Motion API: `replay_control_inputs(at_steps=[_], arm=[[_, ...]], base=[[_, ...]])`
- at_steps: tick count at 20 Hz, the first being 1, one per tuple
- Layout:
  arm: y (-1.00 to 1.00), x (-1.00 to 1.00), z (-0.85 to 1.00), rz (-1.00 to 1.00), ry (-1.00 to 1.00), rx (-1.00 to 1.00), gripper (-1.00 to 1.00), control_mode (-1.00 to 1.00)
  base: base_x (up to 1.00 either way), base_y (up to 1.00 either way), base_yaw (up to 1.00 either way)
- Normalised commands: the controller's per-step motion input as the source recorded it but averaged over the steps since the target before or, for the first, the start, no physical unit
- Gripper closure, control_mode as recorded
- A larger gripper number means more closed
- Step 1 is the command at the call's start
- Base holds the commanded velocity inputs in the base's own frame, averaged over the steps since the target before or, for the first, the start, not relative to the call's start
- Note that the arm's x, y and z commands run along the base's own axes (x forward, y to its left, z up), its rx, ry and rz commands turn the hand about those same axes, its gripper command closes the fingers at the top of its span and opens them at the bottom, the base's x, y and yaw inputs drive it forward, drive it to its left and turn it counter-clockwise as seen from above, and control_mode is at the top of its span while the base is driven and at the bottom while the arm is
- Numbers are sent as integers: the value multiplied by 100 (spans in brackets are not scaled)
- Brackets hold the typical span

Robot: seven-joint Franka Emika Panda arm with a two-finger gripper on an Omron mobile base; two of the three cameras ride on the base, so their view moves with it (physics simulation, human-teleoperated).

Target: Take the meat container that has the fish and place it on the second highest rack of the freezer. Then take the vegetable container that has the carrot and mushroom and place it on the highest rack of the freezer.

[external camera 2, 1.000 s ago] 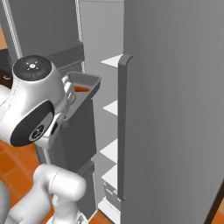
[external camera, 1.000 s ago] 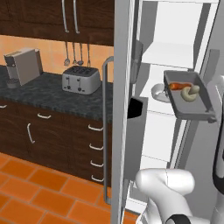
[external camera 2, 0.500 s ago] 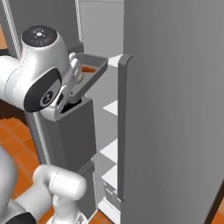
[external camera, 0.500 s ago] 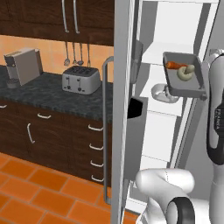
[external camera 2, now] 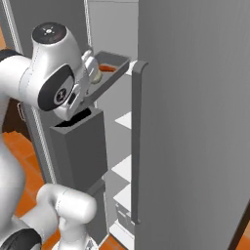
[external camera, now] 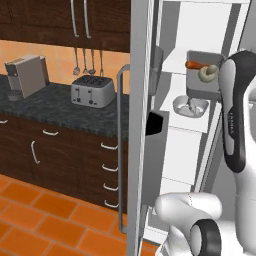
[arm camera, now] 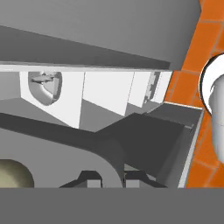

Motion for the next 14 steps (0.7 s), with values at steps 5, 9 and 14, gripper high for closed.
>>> replay_control_inputs(at_steps=[5,9,14], arm=[[0,57,0,-6,-2,-2,100,-100],[-4,67,0,-1,0,-2,100,-100],[-33,61,0,-8,0,-1,100,-100]], base=[[0,0,0],[0,0,0],[0,0,0]])
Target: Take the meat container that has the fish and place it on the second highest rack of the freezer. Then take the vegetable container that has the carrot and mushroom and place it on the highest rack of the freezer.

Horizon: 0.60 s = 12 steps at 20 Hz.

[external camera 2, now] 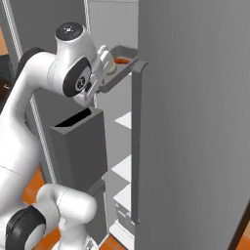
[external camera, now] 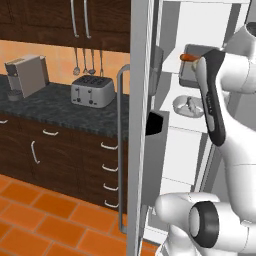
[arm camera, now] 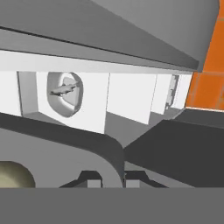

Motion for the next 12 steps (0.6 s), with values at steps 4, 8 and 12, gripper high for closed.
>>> replay_control_inputs(at_steps=[4,8,12], arm=[[-29,63,0,-5,0,0,100,-100],[-6,56,-6,0,-8,-8,100,-100],[-13,62,-1,0,-1,-7,100,-100]], base=[[0,0,0],[0,0,0],[0,0,0]])
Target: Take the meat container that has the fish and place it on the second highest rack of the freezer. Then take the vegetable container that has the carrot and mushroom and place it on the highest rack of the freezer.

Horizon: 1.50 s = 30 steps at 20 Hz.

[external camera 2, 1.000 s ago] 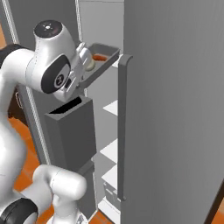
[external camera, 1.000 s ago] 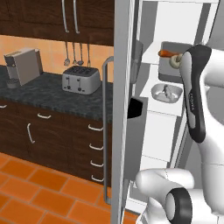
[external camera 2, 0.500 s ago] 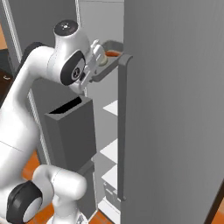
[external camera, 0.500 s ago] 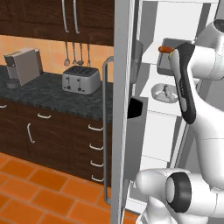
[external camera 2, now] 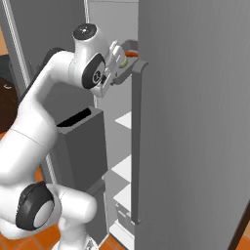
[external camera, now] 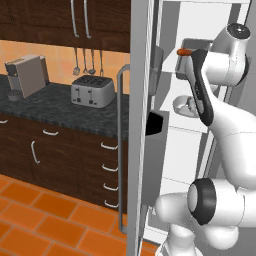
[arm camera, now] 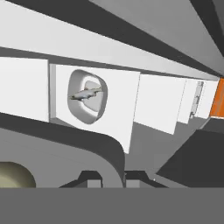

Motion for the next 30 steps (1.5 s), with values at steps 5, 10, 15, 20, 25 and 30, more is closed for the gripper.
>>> replay_control_inputs(at_steps=[5,10,15,20,25,30], arm=[[-26,67,0,-1,0,0,100,-100],[-37,61,0,-1,0,0,100,-100],[-40,53,0,0,0,0,100,-100],[-39,47,0,0,0,0,100,-100],[-19,42,-10,0,0,0,100,-100],[-8,35,-32,0,0,-1,100,-100]], base=[[0,0,0],[0,0,0],[0,0,0],[0,0,0],[0,0,0],[0,0,0]])
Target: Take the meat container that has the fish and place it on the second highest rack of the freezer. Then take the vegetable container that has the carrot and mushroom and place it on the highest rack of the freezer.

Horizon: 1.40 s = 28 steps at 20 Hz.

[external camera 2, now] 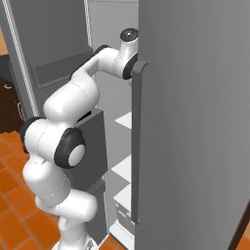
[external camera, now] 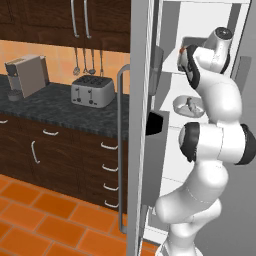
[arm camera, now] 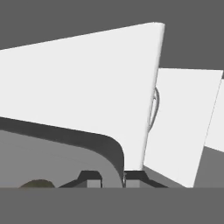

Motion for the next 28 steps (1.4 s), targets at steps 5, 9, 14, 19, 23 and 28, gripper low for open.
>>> replay_control_inputs(at_steps=[5,9,14,19,23,28], arm=[[-4,46,-6,0,0,0,100,-100],[-14,44,-1,0,0,0,100,-100],[-27,39,-5,0,0,0,100,-100],[-11,1,-2,0,0,0,100,-100],[0,0,0,0,0,0,-100,-100],[0,0,0,0,0,0,-100,-100]], base=[[0,0,0],[0,0,0],[0,0,0],[0,0,0],[0,0,0],[0,0,0]])
